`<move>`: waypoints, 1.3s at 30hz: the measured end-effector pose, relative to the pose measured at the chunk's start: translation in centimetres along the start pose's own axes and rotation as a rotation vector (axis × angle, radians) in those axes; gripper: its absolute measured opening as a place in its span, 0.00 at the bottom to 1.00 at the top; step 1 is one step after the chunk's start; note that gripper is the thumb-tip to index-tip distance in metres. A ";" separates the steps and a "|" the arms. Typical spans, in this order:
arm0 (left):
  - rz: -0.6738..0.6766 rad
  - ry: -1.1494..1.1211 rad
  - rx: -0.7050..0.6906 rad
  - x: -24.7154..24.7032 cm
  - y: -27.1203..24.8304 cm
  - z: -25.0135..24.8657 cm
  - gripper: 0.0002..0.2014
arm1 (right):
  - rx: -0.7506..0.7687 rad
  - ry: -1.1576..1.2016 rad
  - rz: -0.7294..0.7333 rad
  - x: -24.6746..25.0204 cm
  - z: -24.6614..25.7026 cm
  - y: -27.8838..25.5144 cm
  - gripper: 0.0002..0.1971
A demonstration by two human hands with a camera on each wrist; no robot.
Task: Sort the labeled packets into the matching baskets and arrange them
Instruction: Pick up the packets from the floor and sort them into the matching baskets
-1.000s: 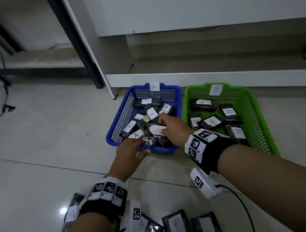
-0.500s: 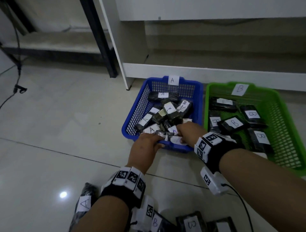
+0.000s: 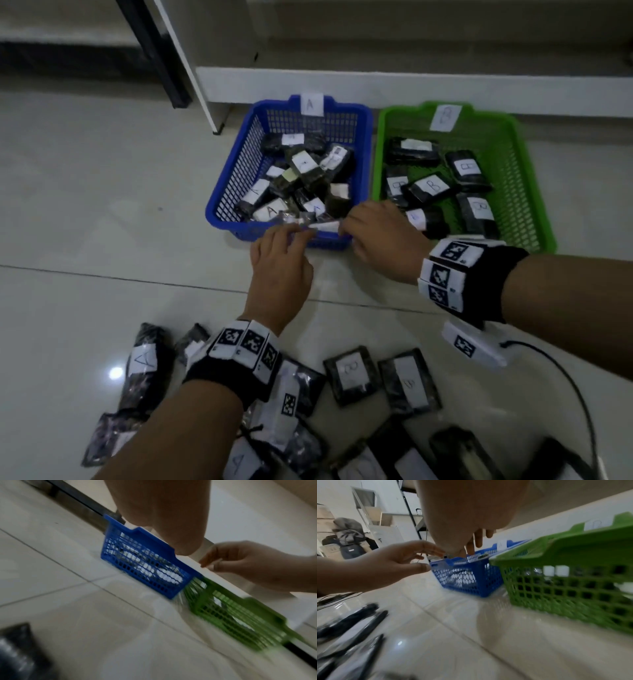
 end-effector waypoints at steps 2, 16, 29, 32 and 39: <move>0.098 -0.066 -0.133 -0.7 -1.0 -2.3 0.19 | 0.013 0.007 0.002 -0.2 -0.3 -3.8 0.13; 1.268 -0.126 -0.158 -5.4 -5.7 -7.1 0.35 | 0.106 -0.011 0.734 -6.3 0.7 -17.0 0.43; 1.090 -0.432 0.065 -4.2 -0.3 -7.0 0.24 | -0.290 0.395 0.501 -2.2 -4.2 -12.9 0.09; 1.010 -0.579 0.133 -2.5 3.2 -7.4 0.22 | -0.397 0.452 0.313 1.2 -7.1 -11.8 0.13; 0.554 -0.857 0.277 0.8 9.7 -9.6 0.25 | -0.646 0.696 -0.228 7.5 -13.5 -12.4 0.23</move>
Point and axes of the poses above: each hand's wrist, its own y-axis towards the middle knuckle, its own x-axis out of the back of the hand, z = x × y, the point moved 4 cm from there along y, towards the middle knuckle, and after that the axes turned 4 degrees about -x, right-handed, at the moved point
